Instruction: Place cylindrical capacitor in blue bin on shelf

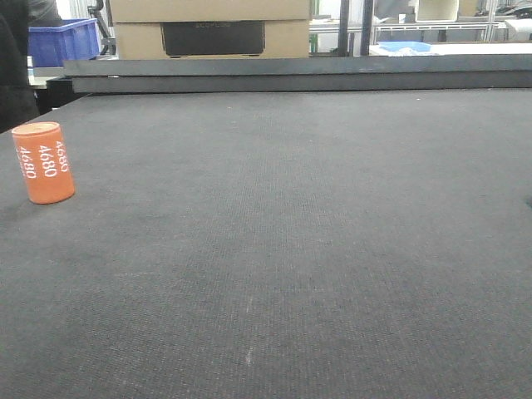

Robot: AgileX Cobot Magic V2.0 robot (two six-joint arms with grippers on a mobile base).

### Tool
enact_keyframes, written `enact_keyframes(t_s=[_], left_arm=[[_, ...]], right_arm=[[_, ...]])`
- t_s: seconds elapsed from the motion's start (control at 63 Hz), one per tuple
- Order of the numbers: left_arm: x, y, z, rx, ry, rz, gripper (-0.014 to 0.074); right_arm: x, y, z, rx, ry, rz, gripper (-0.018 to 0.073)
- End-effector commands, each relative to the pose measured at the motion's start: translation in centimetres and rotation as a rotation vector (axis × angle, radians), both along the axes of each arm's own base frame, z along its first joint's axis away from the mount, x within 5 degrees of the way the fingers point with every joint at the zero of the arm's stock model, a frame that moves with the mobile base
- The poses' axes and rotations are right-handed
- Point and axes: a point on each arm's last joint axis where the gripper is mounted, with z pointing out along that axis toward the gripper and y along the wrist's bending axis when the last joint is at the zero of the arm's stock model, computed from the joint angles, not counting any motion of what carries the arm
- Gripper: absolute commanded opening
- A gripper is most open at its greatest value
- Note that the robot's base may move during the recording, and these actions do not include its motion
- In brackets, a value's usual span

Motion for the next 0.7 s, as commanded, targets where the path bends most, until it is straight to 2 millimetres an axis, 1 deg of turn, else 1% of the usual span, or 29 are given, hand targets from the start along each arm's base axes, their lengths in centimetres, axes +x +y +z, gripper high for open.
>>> enact_keyframes(t_s=[0.0,0.349,0.65,0.682], left_arm=[[-0.05,0.00,0.25,-0.004,-0.025,0.002,-0.0111],[-0.05,0.00,0.25,-0.004,-0.025,0.002,-0.0111],[-0.06,-0.01,0.45,-0.001,-0.046,0.001,-0.0111],[-0.08,-0.02,0.68,0.001,-0.071,-0.001,-0.0111]], right_arm=[[-0.02,-0.02,0.23,-0.008,-0.026,0.000,-0.0162],[-0.02,-0.02,0.23,-0.008,-0.026,0.000,-0.0162],[-0.02,-0.02,0.23,-0.008,-0.026,0.000,-0.0162],[-0.02,-0.03,0.35,-0.008,-0.040,-0.002,-0.0162]])
